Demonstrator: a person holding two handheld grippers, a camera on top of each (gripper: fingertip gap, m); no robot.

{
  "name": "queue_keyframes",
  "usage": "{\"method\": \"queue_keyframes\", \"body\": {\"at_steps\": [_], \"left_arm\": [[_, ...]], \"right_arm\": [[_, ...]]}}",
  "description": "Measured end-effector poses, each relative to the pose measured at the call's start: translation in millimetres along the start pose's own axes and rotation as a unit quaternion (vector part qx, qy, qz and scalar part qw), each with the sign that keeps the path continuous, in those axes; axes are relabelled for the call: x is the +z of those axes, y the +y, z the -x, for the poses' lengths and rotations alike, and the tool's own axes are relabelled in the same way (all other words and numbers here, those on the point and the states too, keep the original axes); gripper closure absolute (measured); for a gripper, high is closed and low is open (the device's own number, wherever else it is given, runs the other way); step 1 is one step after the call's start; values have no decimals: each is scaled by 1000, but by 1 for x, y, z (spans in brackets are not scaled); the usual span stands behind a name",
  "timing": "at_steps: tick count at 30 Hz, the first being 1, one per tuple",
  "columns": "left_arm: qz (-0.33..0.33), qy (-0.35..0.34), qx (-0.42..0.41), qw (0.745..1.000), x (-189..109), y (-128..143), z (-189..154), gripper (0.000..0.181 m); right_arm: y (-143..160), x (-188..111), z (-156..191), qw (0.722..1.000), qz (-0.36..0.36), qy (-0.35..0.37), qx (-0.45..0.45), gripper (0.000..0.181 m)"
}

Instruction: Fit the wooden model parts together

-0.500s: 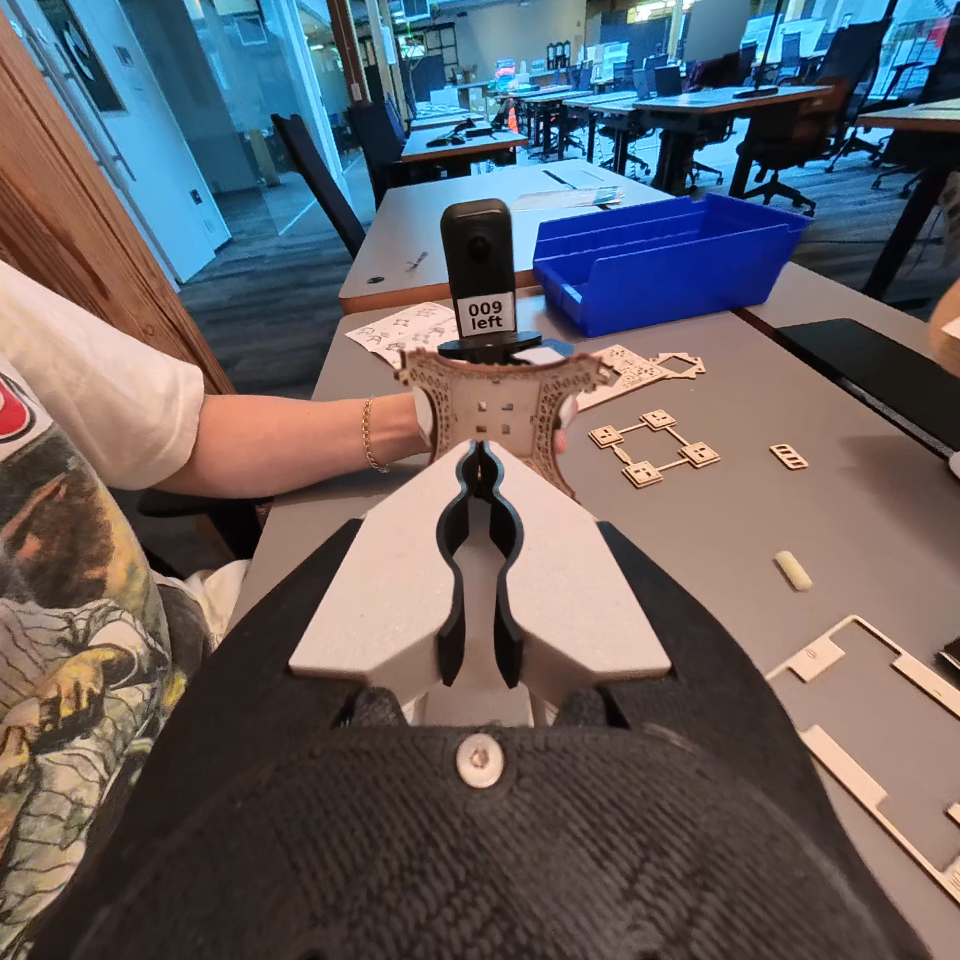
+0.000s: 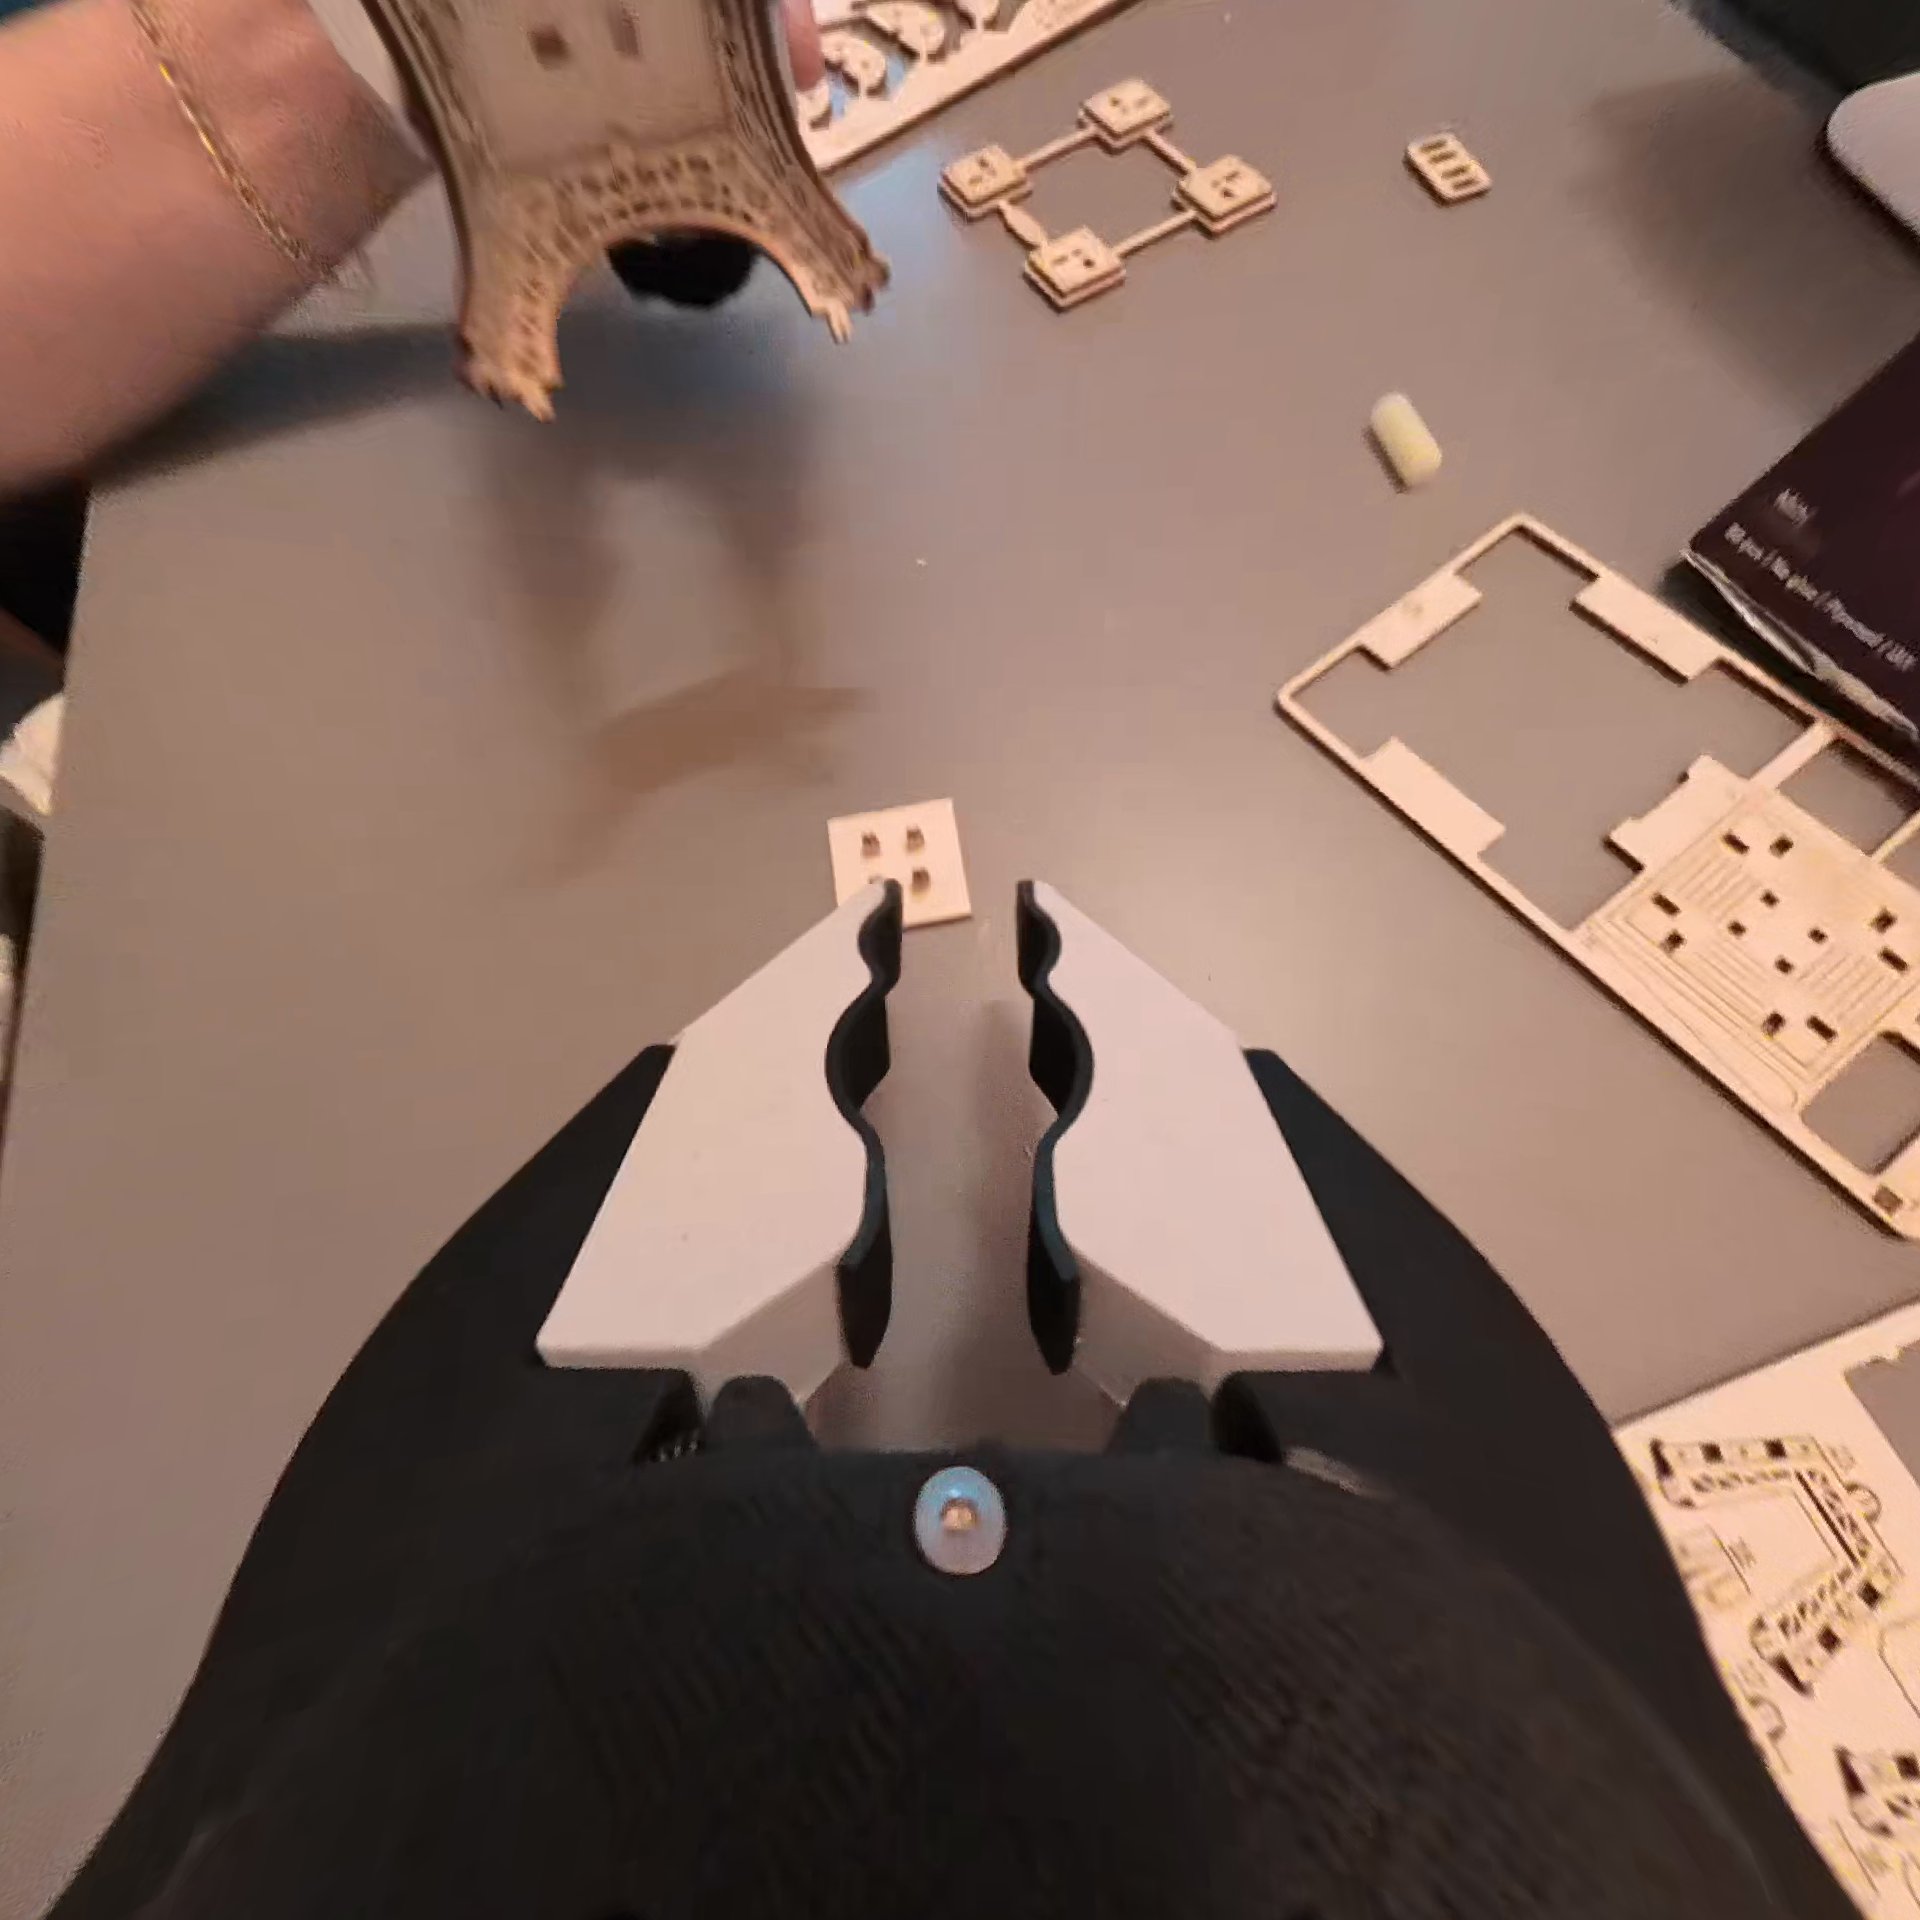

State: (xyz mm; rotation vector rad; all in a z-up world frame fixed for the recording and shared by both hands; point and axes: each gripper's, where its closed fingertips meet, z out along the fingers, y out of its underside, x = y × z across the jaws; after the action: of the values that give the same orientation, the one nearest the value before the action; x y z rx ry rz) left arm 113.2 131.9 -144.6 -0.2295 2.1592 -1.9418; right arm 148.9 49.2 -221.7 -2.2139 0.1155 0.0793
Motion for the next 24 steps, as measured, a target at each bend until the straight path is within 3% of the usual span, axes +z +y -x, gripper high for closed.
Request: {"method": "queue_keyframes", "body": {"at_steps": [4,9,12,16,17,20,24], "left_arm": [[203,6,53,978,30,35,0,133],[374,33,96,922,51,60,6,132],[395,33,81,914,56,66,12,132],[314,14,-25,949,57,66,21,132],[323,6,-54,945,50,72,22,133],[369,-13,-19,929,34,83,25,132],[486,-33,14,873,12,88,31,132]], "right_arm": [[3,-15,-18,999,-39,25,3,161],[8,-11,-11,998,-32,21,-41,156],[5,0,3,997,-37,5,-67,150],[4,12,8,996,-25,9,-83,144],[6,14,8,996,-20,13,-84,144],[16,21,9,997,6,9,-78,142],[14,30,9,997,10,19,-70,138]]}}
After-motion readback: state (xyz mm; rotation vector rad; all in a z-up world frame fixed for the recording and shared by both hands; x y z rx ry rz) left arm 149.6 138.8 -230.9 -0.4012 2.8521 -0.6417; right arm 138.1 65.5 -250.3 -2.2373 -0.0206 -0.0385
